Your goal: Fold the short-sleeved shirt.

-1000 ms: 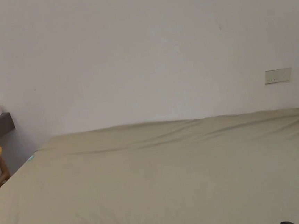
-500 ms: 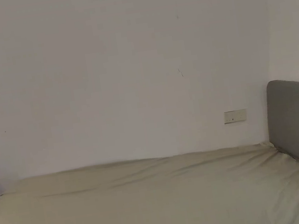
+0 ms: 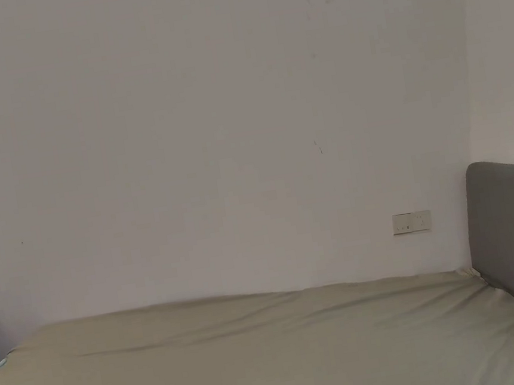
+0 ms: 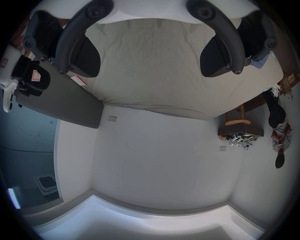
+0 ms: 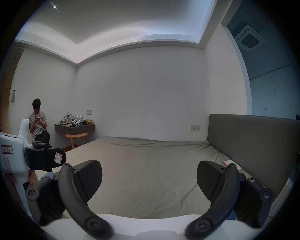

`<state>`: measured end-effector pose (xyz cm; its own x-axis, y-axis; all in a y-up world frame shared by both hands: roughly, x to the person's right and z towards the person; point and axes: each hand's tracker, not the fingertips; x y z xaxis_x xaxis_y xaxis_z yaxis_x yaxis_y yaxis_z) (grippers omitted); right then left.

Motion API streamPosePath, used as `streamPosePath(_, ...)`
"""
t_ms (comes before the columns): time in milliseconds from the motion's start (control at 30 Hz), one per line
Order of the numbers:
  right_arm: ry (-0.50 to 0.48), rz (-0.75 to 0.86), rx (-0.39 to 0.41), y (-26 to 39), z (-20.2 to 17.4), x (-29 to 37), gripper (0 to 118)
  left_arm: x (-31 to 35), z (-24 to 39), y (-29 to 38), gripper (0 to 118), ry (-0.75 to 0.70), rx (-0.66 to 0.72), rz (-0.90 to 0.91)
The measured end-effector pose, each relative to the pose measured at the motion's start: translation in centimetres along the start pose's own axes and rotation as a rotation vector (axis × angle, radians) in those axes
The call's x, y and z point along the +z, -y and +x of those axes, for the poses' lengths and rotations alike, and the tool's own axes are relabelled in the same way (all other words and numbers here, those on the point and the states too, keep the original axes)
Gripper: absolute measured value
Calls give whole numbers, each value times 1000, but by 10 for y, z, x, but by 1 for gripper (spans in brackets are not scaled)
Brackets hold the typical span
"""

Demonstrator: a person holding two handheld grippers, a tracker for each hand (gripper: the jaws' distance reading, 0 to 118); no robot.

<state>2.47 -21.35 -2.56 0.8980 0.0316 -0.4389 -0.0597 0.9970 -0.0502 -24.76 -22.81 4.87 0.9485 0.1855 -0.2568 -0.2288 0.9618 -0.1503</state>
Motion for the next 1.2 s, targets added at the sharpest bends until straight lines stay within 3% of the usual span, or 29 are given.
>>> streamPosePath(300, 12, -7, 23, 1, -3, 0, 117, 24, 9, -10, 118, 93, -33, 61)
streamPosePath(533, -2, -16, 48, 1, -6, -1, 117, 27, 15, -23, 118, -31, -70, -20)
streamPosePath(733, -3, -26, 50, 1, -7, -3, 117, 25, 16, -21, 118, -90, -89, 16)
streamPosePath(933, 7, -26, 53, 2, -7, -2, 117, 30, 28, -13, 118, -131, -201, 75)
streamPosePath(1000, 12, -24, 50, 1, -7, -2, 117, 30, 31, -12, 118, -137, -204, 82)
streamPosePath(1100, 12, -22, 53, 0, -7, -2, 117, 25, 30, -12, 118, -307, -175, 126)
streamPosePath(1200, 14, -29, 66, 2, -7, -3, 117, 22, 19, -15, 118, -241, -114, 77)
